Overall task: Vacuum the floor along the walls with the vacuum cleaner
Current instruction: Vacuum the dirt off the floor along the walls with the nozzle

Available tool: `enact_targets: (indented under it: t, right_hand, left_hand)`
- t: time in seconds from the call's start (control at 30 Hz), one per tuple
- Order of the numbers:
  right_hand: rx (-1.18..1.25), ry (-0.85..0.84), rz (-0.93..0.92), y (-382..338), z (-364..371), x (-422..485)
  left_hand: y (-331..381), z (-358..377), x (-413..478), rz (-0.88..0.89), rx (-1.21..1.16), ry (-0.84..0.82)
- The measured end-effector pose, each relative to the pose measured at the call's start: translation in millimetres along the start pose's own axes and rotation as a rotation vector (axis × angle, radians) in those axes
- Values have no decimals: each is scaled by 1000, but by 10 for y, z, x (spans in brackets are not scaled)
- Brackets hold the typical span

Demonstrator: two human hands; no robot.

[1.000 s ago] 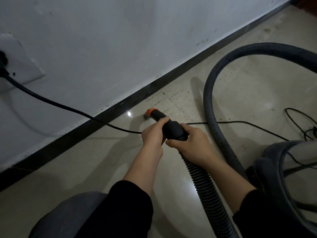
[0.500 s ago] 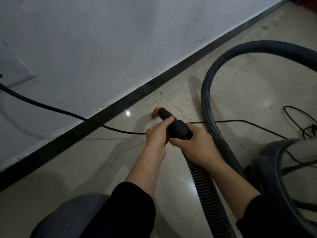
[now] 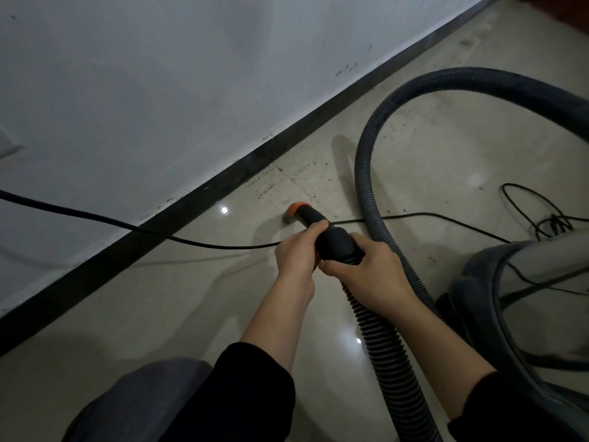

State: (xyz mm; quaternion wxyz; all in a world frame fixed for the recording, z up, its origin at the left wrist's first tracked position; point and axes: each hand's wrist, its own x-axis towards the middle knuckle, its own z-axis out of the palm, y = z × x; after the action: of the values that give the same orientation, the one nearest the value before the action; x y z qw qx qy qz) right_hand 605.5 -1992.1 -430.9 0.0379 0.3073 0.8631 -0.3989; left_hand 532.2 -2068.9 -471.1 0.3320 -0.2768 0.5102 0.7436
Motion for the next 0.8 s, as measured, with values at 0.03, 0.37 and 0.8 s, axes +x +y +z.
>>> enact_targets:
  t: [0.03,0.37,0.8]
  right_hand:
    - [7,-13,-2,-11,6,2]
    - [46,-85,-33,-57,71,-32]
    - [79,37,28,182,-108,-50]
  left_hand:
    - [6,-9,-3,7,1,19]
    - [43,-101,-23,36,-15,85]
    - [-121,156,6,-11,17,-94]
